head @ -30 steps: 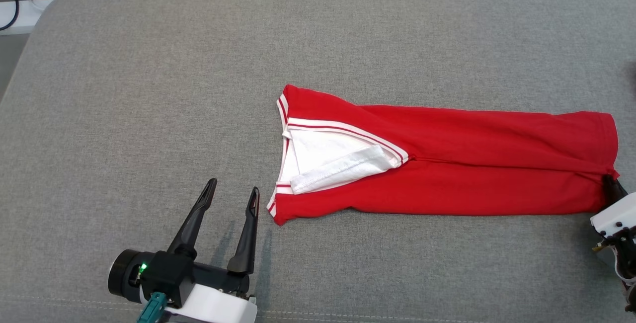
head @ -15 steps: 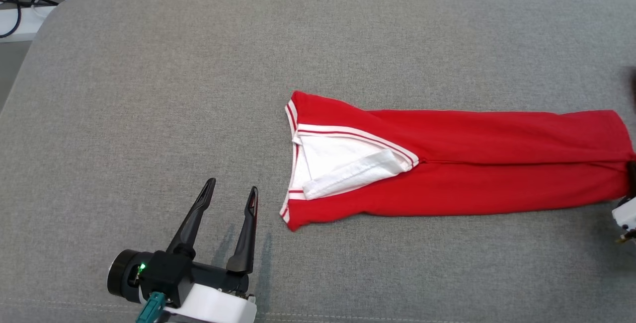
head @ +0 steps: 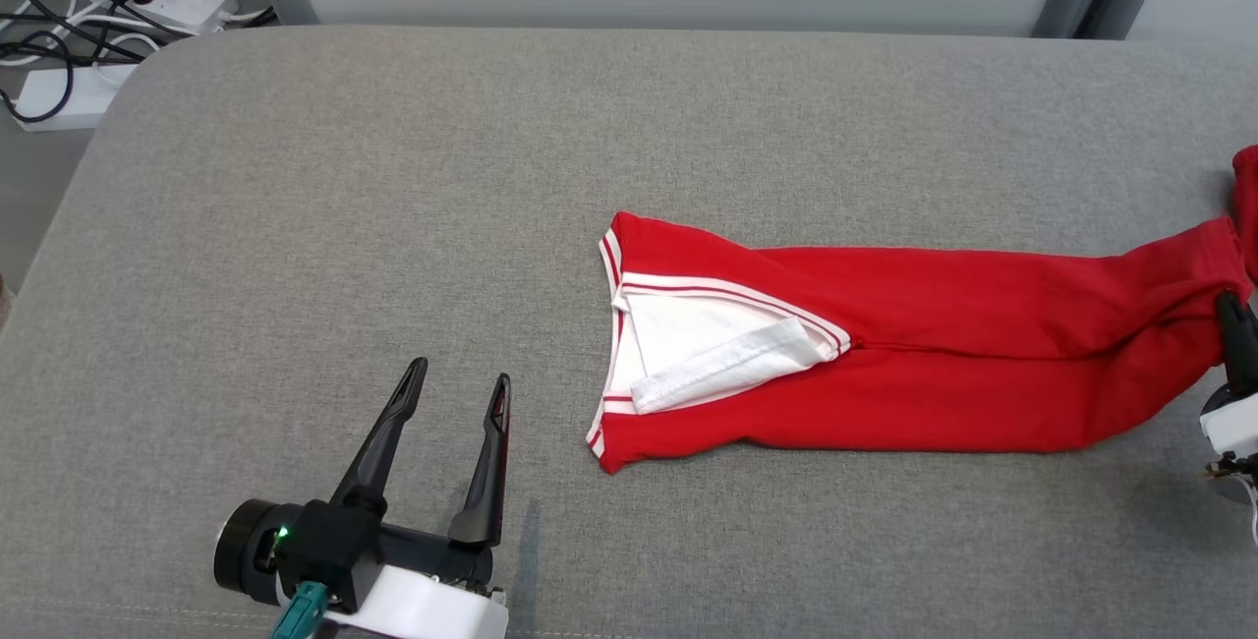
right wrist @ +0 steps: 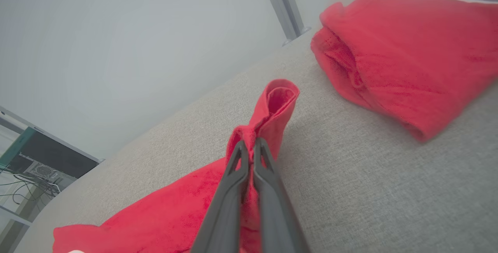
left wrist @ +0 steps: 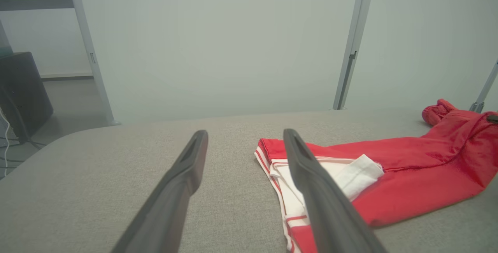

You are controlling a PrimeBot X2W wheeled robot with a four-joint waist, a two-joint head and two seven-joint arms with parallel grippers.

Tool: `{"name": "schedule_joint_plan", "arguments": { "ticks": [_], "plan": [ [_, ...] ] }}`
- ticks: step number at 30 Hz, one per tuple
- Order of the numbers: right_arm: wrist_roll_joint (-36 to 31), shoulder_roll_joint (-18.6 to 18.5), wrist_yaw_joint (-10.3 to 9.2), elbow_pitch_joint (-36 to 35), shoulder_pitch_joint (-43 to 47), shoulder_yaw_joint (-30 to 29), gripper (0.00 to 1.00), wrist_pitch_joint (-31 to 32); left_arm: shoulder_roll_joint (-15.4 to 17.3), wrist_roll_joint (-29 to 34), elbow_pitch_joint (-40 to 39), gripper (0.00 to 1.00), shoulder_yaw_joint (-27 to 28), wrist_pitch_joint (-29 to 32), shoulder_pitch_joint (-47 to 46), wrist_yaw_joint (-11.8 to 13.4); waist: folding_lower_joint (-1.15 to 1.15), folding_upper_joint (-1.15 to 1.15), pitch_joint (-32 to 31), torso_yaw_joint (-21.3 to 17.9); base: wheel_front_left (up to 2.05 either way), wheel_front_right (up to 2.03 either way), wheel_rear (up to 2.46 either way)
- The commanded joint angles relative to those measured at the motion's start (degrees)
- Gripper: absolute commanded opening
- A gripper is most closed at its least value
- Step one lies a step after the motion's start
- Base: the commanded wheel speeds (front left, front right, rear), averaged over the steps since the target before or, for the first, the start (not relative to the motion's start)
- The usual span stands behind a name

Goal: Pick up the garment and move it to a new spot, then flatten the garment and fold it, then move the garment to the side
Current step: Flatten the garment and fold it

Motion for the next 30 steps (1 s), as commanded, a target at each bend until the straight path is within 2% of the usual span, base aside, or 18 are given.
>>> {"name": "schedule_joint_plan", "arguments": {
  "ticks": [1, 6, 12, 20, 30],
  "plan": [
    [0.52, -2.30, 0.10, -2.57, 1.37, 1.04, 0.00, -0.93, 0.09, -0.85, -1.45, 1.00, 1.64, -0.33, -0.78, 0.38, 0.00, 0.00, -0.70, 0.42, 0.00, 0.00, 0.00],
    [0.13, -3.49, 0.10, -10.47, 3.81, 2.82, 0.00, -0.94, 0.09, -1.67, -1.30, 1.00, 1.62, -0.33, 0.17, 0.52, 0.00, 0.00, -2.73, 1.85, 0.00, 0.00, 0.00],
    [-1.79, -2.20, 0.10, -16.19, 4.57, 4.25, 0.00, -0.55, 0.09, -2.04, -1.58, 1.00, 1.31, -0.33, 1.15, 0.30, 0.00, 0.00, -5.34, 4.37, 0.00, 0.00, 0.00],
    [-4.06, 3.53, 0.10, -18.62, 3.92, 5.42, 0.00, 0.76, 0.09, -1.84, -3.48, 1.00, 0.48, -0.33, 1.48, 0.42, 0.00, 0.00, -6.28, 8.62, 0.00, 0.00, 0.00],
    [-7.88, 10.00, 0.10, -17.61, 0.30, 7.65, 0.00, 2.45, 0.09, -2.41, -4.11, 1.00, -0.55, -0.33, 1.30, 1.14, 0.00, 0.00, -4.39, 13.19, 0.00, 0.00, 0.00]
  ]
}}
